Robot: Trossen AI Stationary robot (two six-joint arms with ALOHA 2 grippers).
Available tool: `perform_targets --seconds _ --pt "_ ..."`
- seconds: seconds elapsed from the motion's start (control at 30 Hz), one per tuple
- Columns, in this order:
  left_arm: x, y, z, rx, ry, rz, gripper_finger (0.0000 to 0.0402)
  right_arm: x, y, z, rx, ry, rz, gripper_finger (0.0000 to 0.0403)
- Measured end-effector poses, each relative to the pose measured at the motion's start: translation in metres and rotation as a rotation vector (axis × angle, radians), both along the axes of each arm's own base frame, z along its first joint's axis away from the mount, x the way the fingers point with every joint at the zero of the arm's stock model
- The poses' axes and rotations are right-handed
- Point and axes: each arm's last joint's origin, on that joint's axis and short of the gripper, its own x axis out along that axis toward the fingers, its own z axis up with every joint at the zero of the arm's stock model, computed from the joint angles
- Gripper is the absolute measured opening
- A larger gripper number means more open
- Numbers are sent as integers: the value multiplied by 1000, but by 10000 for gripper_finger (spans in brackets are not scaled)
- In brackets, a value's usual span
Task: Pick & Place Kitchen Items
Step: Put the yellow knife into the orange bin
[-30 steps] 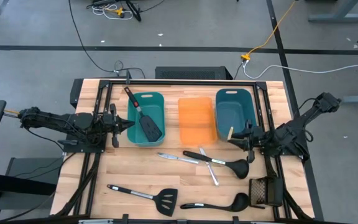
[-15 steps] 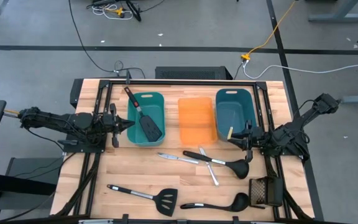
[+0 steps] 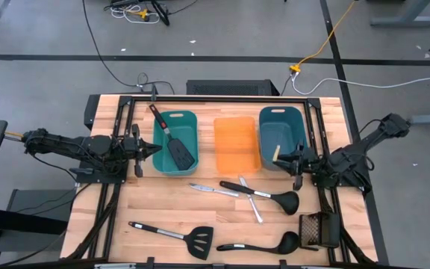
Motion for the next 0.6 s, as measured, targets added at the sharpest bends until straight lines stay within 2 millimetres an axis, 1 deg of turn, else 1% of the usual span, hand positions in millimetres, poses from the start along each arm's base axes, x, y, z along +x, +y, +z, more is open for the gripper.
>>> perform_targets --seconds 0.13,0.23,0.33,0.47,0.5,0.6 --pt "0 0 0 0 0 0 15 18 -6 38 -4 140 -88 81" --pt "0 0 0 0 0 0 15 36 -14 63 26 263 -149 81" --pt "0 0 0 1 0 0 15 58 -23 81 42 394 -199 81" --pt "0 0 0 3 1 -1 15 90 -42 93 106 542 -259 81" --pt "0 0 0 3 1 -1 15 99 -46 93 121 573 -265 81" --pt "0 0 -1 1 9 0 15 124 -58 85 172 673 -277 81"
